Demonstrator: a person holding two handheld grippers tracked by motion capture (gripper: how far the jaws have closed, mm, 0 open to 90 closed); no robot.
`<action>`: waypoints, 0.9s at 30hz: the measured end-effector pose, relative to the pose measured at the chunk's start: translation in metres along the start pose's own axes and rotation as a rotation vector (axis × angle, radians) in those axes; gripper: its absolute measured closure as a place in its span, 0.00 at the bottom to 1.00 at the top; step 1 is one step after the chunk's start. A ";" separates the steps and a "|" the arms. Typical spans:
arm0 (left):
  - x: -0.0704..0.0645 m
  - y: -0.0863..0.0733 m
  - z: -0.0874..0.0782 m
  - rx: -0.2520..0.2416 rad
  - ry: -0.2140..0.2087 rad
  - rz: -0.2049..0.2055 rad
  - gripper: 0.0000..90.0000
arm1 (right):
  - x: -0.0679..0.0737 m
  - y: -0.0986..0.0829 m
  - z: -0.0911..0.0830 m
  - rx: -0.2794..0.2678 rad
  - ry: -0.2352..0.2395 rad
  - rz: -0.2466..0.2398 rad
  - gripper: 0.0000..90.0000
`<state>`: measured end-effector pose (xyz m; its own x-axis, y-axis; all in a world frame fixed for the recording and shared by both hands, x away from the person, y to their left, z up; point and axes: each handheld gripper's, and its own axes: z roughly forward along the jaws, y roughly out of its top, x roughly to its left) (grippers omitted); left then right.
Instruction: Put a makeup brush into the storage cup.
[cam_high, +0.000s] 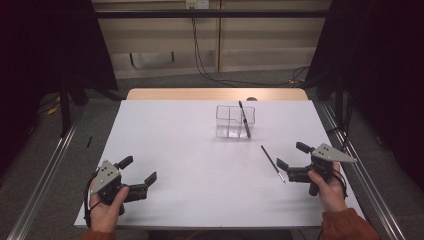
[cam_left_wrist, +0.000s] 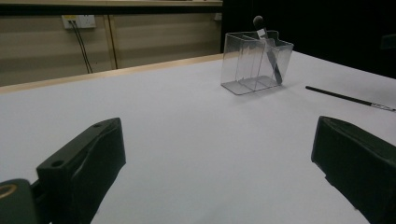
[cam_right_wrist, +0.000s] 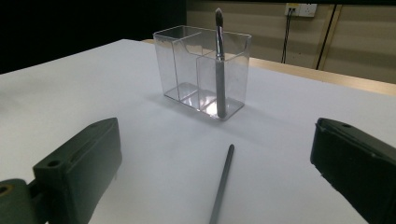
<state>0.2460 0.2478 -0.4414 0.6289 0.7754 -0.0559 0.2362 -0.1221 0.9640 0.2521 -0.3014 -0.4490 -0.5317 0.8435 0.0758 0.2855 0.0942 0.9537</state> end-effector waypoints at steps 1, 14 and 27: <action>0.000 0.000 -0.001 0.000 -0.001 0.001 0.03 | 0.000 -0.001 -0.002 0.000 -0.001 -0.004 0.02; -0.001 0.000 -0.005 -0.007 -0.002 0.000 0.03 | 0.001 -0.012 -0.017 -0.005 -0.020 0.001 0.02; 0.001 0.000 -0.003 0.003 -0.009 0.009 0.03 | 0.001 -0.008 -0.010 -0.005 0.003 0.006 0.02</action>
<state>0.2441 0.2503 -0.4408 0.6380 0.7685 -0.0492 0.2323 -0.1311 0.9638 0.2414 -0.3068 -0.4536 -0.5324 0.8424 0.0828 0.2845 0.0860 0.9548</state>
